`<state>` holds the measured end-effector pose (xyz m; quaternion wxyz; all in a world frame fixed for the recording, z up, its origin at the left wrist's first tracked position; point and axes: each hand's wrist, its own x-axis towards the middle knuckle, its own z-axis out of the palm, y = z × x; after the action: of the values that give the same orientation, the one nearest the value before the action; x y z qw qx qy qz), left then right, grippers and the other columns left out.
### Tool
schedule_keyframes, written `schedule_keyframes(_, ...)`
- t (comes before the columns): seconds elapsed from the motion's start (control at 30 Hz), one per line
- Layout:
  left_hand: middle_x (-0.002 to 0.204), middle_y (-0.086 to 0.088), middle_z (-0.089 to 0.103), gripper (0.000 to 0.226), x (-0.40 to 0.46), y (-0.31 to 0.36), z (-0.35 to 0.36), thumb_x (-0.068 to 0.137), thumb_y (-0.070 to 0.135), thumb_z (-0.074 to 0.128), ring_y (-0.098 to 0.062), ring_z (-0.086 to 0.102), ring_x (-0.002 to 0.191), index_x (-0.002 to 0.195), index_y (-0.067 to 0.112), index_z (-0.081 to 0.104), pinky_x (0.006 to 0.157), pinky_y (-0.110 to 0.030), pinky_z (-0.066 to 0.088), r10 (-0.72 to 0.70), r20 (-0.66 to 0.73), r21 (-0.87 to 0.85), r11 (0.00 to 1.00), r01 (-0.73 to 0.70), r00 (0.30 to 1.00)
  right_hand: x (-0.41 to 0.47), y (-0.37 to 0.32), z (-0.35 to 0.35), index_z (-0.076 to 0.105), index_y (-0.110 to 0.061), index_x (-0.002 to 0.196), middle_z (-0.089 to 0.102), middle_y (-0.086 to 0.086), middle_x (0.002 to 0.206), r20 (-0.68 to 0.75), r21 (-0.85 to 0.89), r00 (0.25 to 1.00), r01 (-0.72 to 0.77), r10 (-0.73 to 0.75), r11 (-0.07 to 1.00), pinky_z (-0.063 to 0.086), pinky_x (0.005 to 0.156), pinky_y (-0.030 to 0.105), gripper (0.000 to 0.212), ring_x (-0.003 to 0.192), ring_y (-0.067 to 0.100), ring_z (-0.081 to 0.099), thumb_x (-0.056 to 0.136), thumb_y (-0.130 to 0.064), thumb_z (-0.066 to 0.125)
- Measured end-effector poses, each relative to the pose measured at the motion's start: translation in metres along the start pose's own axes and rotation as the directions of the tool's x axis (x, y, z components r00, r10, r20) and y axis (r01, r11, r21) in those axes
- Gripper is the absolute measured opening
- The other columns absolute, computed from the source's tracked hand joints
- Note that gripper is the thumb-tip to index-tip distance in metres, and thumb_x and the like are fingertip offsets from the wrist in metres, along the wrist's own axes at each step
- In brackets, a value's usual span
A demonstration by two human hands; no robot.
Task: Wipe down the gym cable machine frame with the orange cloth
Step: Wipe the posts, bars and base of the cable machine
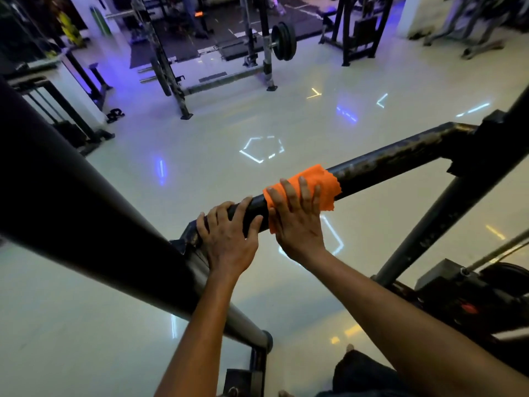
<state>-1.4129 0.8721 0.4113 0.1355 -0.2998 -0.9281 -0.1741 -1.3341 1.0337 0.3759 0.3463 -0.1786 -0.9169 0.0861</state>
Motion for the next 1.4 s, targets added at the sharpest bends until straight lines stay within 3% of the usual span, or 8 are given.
schedule_keyframes(0.17, 0.145, -0.002, 0.056, 0.049, -0.001, 0.002, 0.000, 0.107, 0.057, 0.051, -0.029, 0.043, 0.143, 0.152, 0.038, 0.052, 0.129, -0.062, 0.010, 0.005, -0.012, -0.009, 1.000, -0.005, 1.000, 0.009, 0.054, -0.015, 0.054, -0.028, 0.159, 0.049, 0.010, 0.162, 0.000, -0.079, 0.983, 0.186, -0.186, 0.979, 0.020, 0.127, 0.069, 0.050, 0.156, 0.043, 0.037, 0.112, -0.045, 0.052)
schedule_keyframes(0.3, 0.155, 0.001, 0.052, 0.050, 0.003, 0.014, 0.000, 0.107, 0.052, 0.054, -0.026, 0.036, 0.156, 0.149, 0.027, 0.047, 0.132, -0.062, -0.003, 0.056, 0.015, -0.080, 0.995, -0.055, 0.998, 0.012, 0.076, -0.027, 0.051, -0.027, 0.159, 0.043, 0.012, 0.165, -0.014, -0.077, 0.999, 0.049, -0.050, 0.996, 0.012, 0.128, 0.071, 0.050, 0.159, 0.046, 0.028, 0.112, -0.044, 0.047)
schedule_keyframes(0.4, 0.146, 0.002, 0.056, 0.045, 0.009, 0.030, -0.001, 0.106, 0.048, 0.053, -0.024, 0.046, 0.146, 0.145, 0.027, 0.045, 0.131, -0.065, 0.004, 0.065, 0.046, -0.129, 0.990, -0.059, 0.997, 0.004, 0.033, -0.010, 0.046, -0.025, 0.163, 0.031, 0.014, 0.173, -0.002, -0.010, 0.999, -0.038, 0.038, 0.999, 0.007, 0.127, 0.074, 0.053, 0.164, 0.048, 0.013, 0.113, -0.041, 0.043)
schedule_keyframes(0.6, 0.153, 0.004, 0.047, 0.050, 0.008, 0.038, 0.004, 0.109, 0.051, 0.047, -0.023, 0.041, 0.148, 0.157, 0.038, 0.039, 0.128, -0.068, 0.007, 0.088, 0.080, -0.046, 0.995, -0.085, 0.993, 0.010, 0.091, -0.024, 0.049, -0.031, 0.163, 0.044, 0.009, 0.167, 0.027, -0.059, 0.982, 0.190, -0.189, 0.980, 0.015, 0.127, 0.071, 0.053, 0.159, 0.044, 0.031, 0.111, -0.043, 0.045)
schedule_keyframes(0.83, 0.150, 0.001, 0.048, 0.048, 0.011, 0.069, 0.010, 0.110, 0.051, 0.046, -0.024, 0.041, 0.148, 0.156, 0.036, 0.043, 0.130, -0.067, -0.002, -0.021, 0.065, -0.038, 0.999, 0.024, 0.998, 0.016, 0.103, -0.028, 0.051, -0.030, 0.159, 0.038, 0.008, 0.169, -0.015, 0.025, 0.999, -0.047, 0.047, 0.999, 0.006, 0.127, 0.074, 0.046, 0.164, 0.045, 0.016, 0.114, -0.038, 0.046)
schedule_keyframes(1.0, 0.150, 0.007, 0.050, 0.042, 0.021, 0.104, 0.017, 0.109, 0.037, 0.050, -0.019, 0.041, 0.149, 0.150, 0.034, 0.048, 0.129, -0.069, -0.001, -0.010, 0.061, -0.087, 0.996, 0.015, 0.998, 0.024, 0.140, -0.037, 0.048, -0.032, 0.162, 0.043, 0.009, 0.166, 0.053, 0.044, 0.972, 0.226, -0.228, 0.973, 0.007, 0.129, 0.071, 0.053, 0.160, 0.044, 0.028, 0.110, -0.040, 0.049)
schedule_keyframes(1.23, 0.151, 0.006, 0.051, 0.050, 0.021, 0.136, 0.037, 0.104, 0.043, 0.054, -0.026, 0.043, 0.147, 0.153, 0.035, 0.049, 0.129, -0.067, 0.005, -0.068, -0.015, -0.008, 0.998, 0.068, 0.998, 0.025, 0.169, -0.040, 0.052, -0.031, 0.160, 0.043, 0.010, 0.167, -0.007, 0.073, 0.997, 0.075, -0.075, 0.995, 0.007, 0.127, 0.075, 0.048, 0.161, 0.047, 0.025, 0.114, -0.042, 0.050)
schedule_keyframes(1.4, 0.150, 0.004, 0.053, 0.051, 0.023, 0.143, 0.043, 0.100, 0.042, 0.052, -0.027, 0.043, 0.146, 0.151, 0.033, 0.052, 0.128, -0.068, 0.009, -0.110, -0.034, 0.020, 0.994, 0.111, 0.993, 0.030, 0.160, -0.026, 0.050, -0.034, 0.162, 0.047, 0.009, 0.165, 0.019, 0.112, 0.970, 0.240, -0.244, 0.964, 0.012, 0.129, 0.070, 0.050, 0.157, 0.044, 0.033, 0.113, -0.044, 0.049)
